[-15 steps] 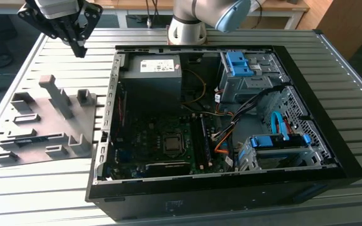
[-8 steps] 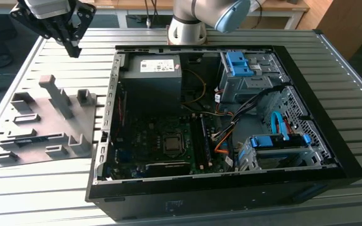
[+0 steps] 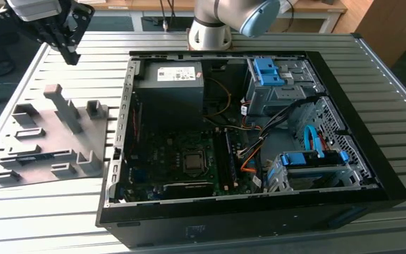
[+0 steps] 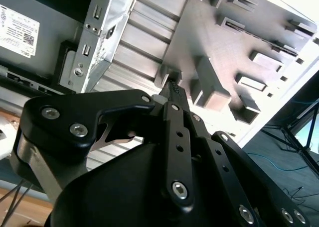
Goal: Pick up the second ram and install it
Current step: 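Reach for the second ram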
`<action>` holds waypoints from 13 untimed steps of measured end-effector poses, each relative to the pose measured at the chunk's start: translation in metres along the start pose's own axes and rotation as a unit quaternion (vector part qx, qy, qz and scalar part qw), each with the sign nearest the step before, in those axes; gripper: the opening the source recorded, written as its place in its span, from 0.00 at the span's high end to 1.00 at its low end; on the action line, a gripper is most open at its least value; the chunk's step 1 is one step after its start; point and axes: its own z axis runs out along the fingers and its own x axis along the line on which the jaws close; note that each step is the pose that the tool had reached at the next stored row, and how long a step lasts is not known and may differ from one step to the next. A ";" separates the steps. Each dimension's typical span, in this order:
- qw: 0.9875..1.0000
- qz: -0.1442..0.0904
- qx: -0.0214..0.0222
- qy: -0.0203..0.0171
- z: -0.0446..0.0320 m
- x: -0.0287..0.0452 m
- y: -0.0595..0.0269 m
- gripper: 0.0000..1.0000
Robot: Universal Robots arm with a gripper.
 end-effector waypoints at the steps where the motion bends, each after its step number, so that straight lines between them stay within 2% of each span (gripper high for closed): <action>1: 1.000 0.000 0.000 0.000 -0.0001 0.0026 -0.0002 0.90; 13: 1.000 0.000 0.000 0.000 -0.0008 0.0258 -0.0019 0.90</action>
